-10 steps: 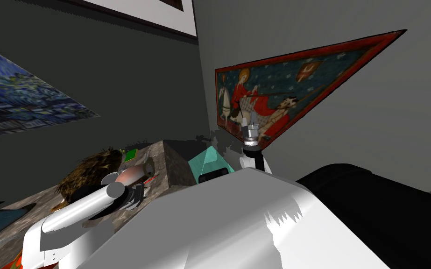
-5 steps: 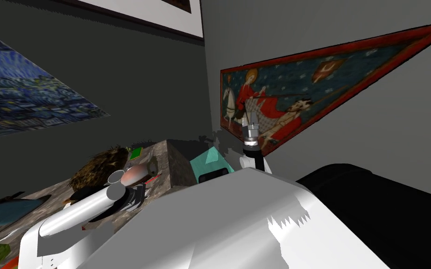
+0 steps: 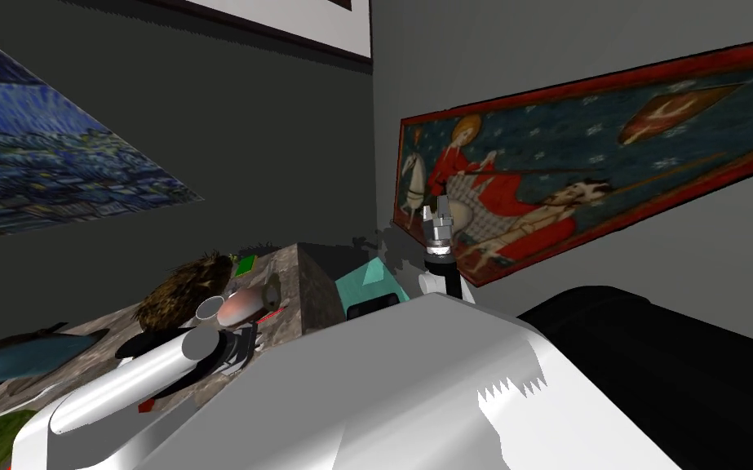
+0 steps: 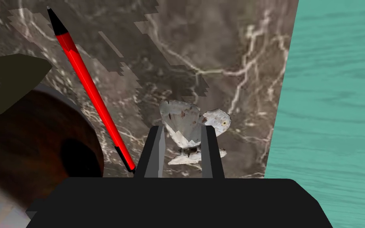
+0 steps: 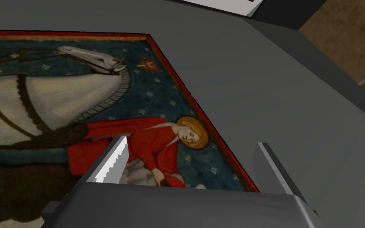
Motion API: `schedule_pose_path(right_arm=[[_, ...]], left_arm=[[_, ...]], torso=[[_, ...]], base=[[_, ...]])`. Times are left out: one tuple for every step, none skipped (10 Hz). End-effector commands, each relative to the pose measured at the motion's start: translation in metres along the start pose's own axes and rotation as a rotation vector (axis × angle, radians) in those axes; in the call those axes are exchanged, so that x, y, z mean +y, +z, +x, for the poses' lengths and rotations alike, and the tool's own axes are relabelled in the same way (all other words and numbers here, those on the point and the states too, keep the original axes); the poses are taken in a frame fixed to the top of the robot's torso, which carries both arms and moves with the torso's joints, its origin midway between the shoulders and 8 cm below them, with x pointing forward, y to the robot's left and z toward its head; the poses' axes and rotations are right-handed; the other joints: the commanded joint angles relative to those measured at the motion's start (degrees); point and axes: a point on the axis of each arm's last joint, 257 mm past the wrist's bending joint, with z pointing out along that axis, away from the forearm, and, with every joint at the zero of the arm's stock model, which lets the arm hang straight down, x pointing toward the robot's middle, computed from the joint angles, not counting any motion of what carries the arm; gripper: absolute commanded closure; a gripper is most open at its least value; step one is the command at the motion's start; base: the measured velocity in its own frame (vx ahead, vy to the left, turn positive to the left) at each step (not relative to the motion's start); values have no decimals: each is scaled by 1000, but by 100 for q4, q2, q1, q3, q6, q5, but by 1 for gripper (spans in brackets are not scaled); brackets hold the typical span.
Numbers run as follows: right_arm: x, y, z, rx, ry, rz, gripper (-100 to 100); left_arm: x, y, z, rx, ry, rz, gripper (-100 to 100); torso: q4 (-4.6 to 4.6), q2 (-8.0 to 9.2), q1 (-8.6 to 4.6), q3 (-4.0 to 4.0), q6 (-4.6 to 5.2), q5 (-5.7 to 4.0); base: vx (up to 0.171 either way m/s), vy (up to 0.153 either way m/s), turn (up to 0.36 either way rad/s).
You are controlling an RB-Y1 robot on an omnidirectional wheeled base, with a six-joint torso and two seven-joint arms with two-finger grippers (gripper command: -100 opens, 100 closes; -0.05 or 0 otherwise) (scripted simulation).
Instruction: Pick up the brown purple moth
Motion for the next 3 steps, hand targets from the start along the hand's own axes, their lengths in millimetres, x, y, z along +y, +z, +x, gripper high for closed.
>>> schedule_pose_path(right_arm=[[0,0,0,0,0,0,0],[0,0,0,0,0,0,0],[0,0,0,0,0,0,0]], left_arm=[[4,-6,5,4,19,3,100],[2,-4,3,2,11,2,100],[3,-5,3,2,13,0,0]], torso=[[0,0,0,0,0,0],[1,0,3,1,1,0],[3,10,3,6,5,2]], base=[[71,20,116],[32,8,21],[5,1,-4]])
